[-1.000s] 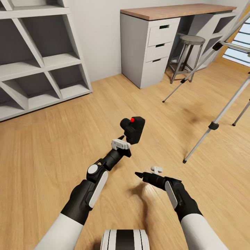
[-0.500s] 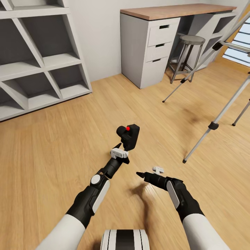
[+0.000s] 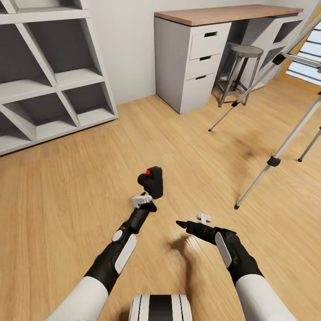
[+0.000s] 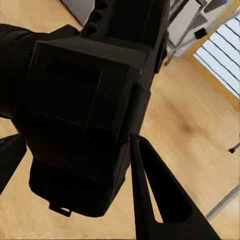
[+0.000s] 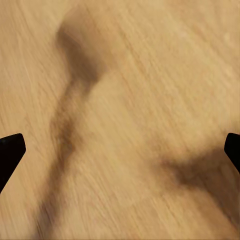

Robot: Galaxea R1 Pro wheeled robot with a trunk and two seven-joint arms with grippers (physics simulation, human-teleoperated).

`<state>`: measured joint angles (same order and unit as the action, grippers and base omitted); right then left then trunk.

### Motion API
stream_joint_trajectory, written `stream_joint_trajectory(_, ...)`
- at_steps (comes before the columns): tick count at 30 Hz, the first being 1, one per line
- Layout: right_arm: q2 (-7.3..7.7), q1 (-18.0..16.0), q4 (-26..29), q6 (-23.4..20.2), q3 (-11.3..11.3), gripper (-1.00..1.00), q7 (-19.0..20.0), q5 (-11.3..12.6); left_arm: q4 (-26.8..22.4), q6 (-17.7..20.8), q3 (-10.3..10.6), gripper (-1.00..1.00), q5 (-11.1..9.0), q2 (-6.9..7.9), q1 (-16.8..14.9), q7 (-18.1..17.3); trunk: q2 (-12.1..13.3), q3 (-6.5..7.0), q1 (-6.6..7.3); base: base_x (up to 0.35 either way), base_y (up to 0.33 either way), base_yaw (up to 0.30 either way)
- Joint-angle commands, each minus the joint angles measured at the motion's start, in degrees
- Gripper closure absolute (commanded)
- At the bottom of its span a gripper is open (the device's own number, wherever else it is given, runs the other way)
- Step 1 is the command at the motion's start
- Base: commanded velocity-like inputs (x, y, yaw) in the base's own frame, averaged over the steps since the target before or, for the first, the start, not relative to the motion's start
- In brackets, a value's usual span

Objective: Attach the digital camera to the camera tripod in the bedroom.

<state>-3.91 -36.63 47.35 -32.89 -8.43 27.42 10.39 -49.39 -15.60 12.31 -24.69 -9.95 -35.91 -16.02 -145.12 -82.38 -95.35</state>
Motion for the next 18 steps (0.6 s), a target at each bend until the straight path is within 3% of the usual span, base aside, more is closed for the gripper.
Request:
stream_joint_trajectory(1, -0.06, -0.02, 0.05, -0.46, -0.26, -1.00, 0.11, 0.26, 1.23, -0.18, -0.62, 1.00, -2.85, -0.04, -0.04, -0.02, -0.02, -0.03, 0.02, 0.000, 0.000, 0.000)
stream_joint_trajectory(4, -0.05, -0.02, 0.27, -0.48, -0.27, -1.00, 0.09, 0.28, 4.26, -0.20, -1.99, 1.00, -10.53, -0.05, -0.06, 1.35, -0.02, -0.03, 0.02, 0.000, 0.000, 0.000)
stream_joint_trajectory(5, -0.05, -0.02, 0.37, -0.49, -0.27, -1.00, 0.06, 0.27, 5.51, -0.14, -2.48, 1.00, -15.69, -0.05, -0.13, 2.58, -0.02, -0.03, 0.02, 0.000, 0.000, 0.000)
stream_joint_trajectory(10, -0.05, -0.02, 0.49, -0.50, -0.27, -1.00, 0.02, 0.25, 7.06, -0.07, -3.05, 1.00, -26.57, 0.07, -0.26, 6.45, -0.02, -0.03, 0.02, 0.000, 0.000, 0.000)
stream_joint_trajectory(13, -0.05, -0.02, 0.49, -0.51, -0.26, -1.00, 0.01, 0.25, 7.19, -0.05, -3.17, 1.00, -29.22, 0.11, -0.33, 7.75, -0.02, -0.03, 0.02, 0.000, 0.000, 0.000)
stream_joint_trajectory(18, -0.05, -0.02, 0.47, -0.41, -0.23, -1.00, 0.01, 0.25, 5.55, 0.15, -3.23, 1.00, -30.64, 0.06, -0.59, 8.97, -0.02, -0.03, 0.02, 0.000, 0.000, 0.000)
